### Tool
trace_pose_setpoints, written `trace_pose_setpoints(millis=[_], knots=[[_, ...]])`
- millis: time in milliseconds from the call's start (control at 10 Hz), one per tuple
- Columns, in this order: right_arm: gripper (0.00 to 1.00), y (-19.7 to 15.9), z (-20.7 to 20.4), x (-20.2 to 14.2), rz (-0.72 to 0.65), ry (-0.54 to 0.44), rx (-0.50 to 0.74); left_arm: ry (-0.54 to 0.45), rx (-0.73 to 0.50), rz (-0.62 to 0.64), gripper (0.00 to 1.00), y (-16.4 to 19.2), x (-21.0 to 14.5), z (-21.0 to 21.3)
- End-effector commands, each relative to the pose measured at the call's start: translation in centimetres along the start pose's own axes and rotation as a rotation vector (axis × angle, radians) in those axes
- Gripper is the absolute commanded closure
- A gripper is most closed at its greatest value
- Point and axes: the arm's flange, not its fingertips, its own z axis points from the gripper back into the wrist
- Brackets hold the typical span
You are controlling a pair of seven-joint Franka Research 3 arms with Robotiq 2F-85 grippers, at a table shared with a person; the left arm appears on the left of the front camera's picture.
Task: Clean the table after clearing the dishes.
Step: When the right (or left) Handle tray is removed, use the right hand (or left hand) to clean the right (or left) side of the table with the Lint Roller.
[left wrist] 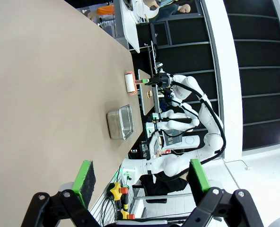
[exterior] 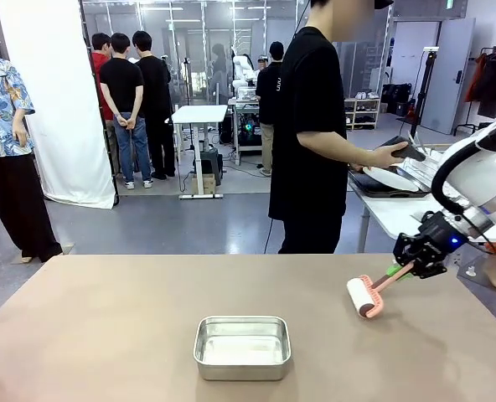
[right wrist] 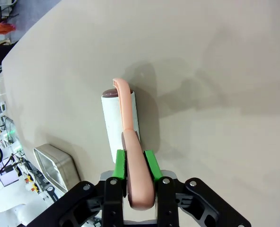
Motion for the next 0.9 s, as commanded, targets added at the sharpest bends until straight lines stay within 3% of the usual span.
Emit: trace_pose_setpoints(millis=[0,400,800], knots=[[0.79,-4.8,-1.1,2.0,-0.004,-0.095,-0.213,-0.006,-0.001,0.001,0.00,-0.1,-0.3,0.1],[0.79,-8.1,1.9,2.6,-0.069,-0.202,-0.334,-0.006,-0.001,0.001,0.00,-0.1,-0.3,0.1],[0.79,-7.9,3.5,2.2,-0.085,-0.282,-0.497,-0.006,-0.001,0.001,0.00,-0.1,-0.3,0.1]])
